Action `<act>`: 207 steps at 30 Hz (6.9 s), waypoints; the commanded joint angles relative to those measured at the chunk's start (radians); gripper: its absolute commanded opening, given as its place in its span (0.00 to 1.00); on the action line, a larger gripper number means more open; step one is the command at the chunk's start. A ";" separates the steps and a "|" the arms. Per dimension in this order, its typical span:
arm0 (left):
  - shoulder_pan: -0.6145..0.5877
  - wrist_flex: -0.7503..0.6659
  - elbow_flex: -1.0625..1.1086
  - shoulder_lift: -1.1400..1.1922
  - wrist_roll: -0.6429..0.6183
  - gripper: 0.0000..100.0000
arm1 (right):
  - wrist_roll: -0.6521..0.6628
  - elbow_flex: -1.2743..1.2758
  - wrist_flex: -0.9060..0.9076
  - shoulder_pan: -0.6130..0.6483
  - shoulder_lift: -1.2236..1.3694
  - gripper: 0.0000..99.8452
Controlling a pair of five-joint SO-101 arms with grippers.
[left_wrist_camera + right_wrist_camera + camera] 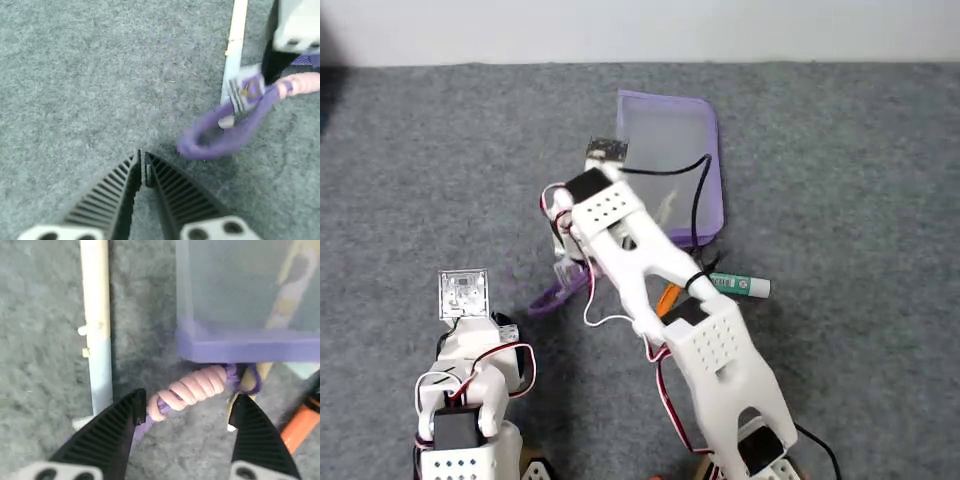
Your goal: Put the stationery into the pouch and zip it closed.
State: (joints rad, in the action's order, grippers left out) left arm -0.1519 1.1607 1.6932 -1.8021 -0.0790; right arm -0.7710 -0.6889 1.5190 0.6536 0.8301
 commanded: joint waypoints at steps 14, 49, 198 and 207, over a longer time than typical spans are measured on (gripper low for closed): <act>0.000 -0.009 -0.010 -0.006 0.005 0.02 | -0.086 -0.040 0.002 -0.059 0.036 0.02; 0.000 -0.009 -0.010 -0.006 0.005 0.02 | 0.697 0.382 0.274 -0.208 -0.667 0.01; 0.485 -0.218 -0.128 -0.006 -0.025 0.01 | 1.338 1.270 0.271 -0.728 -2.224 0.01; 0.483 -0.216 -0.128 -0.003 -0.029 0.01 | 1.338 1.270 0.269 -0.980 -2.224 0.01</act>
State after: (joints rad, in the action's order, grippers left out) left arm 0.3437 0.9398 1.5750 -1.8021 -0.1097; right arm 0.5669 0.5877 1.7553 -0.2486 -1.3901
